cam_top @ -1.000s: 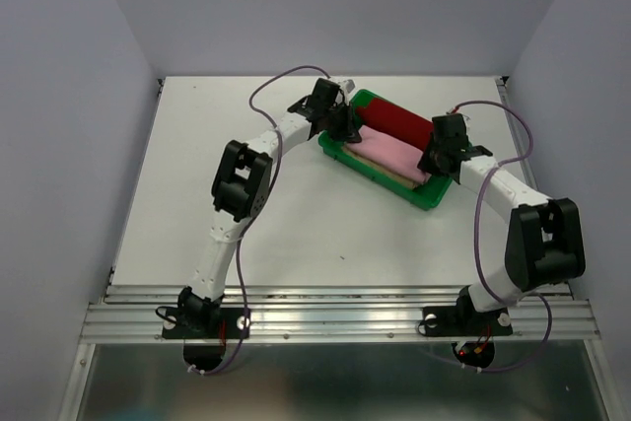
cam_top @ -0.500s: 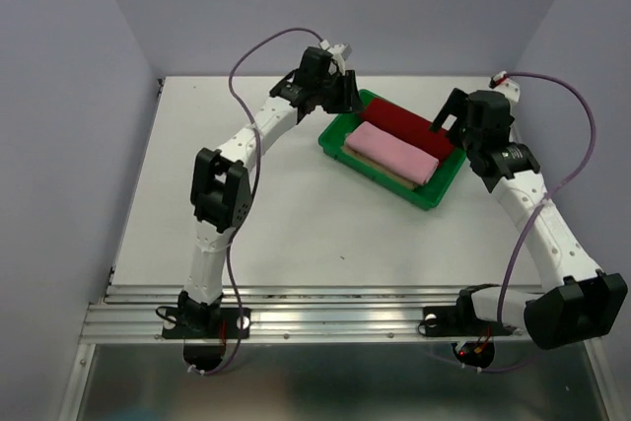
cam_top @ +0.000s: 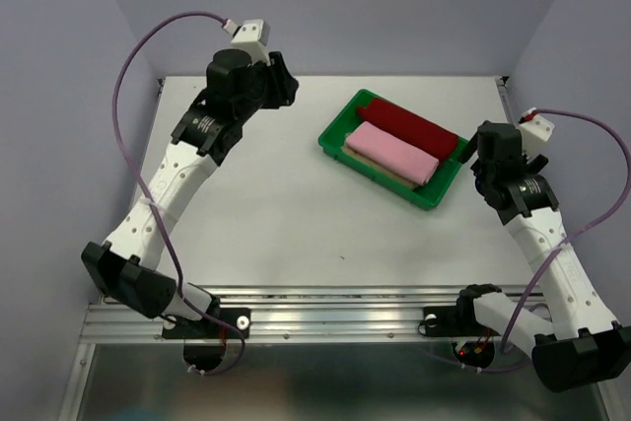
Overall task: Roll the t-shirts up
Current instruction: Reset both arms
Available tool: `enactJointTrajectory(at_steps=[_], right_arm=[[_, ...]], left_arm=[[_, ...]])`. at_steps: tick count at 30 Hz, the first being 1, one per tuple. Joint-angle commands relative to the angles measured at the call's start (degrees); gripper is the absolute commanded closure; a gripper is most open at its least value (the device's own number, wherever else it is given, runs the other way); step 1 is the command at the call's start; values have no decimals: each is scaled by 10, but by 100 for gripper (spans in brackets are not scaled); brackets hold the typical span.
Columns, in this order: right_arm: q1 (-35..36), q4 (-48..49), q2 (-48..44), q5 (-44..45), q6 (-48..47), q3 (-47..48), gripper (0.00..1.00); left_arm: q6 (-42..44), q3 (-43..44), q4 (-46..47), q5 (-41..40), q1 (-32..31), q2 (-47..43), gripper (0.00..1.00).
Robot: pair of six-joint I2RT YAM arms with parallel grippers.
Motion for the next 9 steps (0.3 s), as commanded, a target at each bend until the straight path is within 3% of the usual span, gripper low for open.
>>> enactJointTrajectory(at_steps=[1, 9], right_arm=[[-3, -39, -10, 36, 39, -20, 0], [-3, -49, -51, 49, 79, -48, 0]], left_arm=[[11, -117, 1, -95, 26, -87, 48], [2, -208, -9, -130, 75, -182, 48]])
